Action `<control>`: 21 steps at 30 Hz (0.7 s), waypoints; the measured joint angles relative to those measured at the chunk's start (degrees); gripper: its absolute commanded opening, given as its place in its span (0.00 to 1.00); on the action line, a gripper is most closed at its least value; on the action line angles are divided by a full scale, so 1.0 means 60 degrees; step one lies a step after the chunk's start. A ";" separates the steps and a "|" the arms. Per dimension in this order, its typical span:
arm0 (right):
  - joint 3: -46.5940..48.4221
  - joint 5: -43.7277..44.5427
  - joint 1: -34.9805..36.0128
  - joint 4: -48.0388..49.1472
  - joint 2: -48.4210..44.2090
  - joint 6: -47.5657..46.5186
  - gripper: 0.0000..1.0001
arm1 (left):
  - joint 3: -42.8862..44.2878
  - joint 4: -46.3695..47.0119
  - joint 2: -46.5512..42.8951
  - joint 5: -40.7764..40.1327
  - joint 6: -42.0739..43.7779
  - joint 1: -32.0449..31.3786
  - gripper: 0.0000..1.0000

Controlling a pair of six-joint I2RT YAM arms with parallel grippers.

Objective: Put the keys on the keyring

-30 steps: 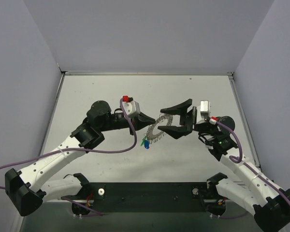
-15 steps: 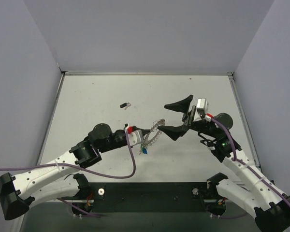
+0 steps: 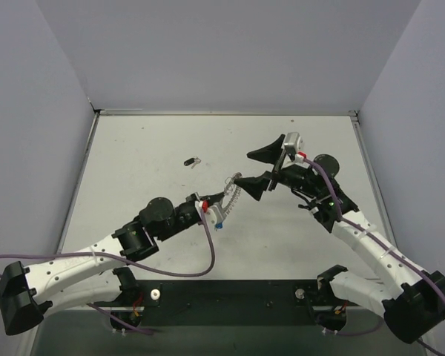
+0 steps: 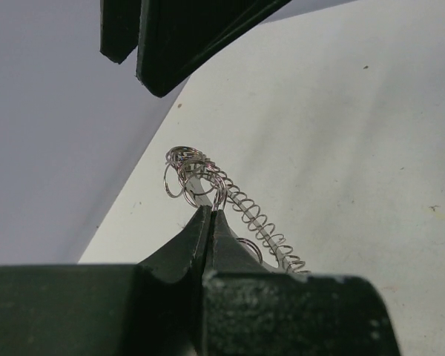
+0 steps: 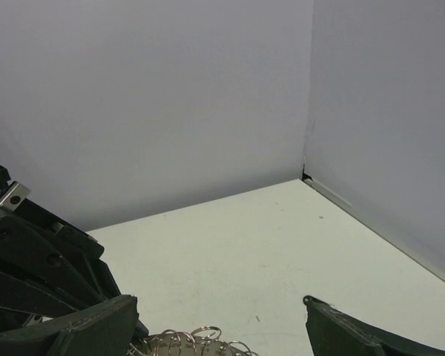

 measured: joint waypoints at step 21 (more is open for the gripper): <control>0.4852 0.2324 -0.0652 -0.1639 0.6244 0.2575 1.00 | 0.0747 -0.0342 0.1198 0.0914 -0.6175 0.6747 0.00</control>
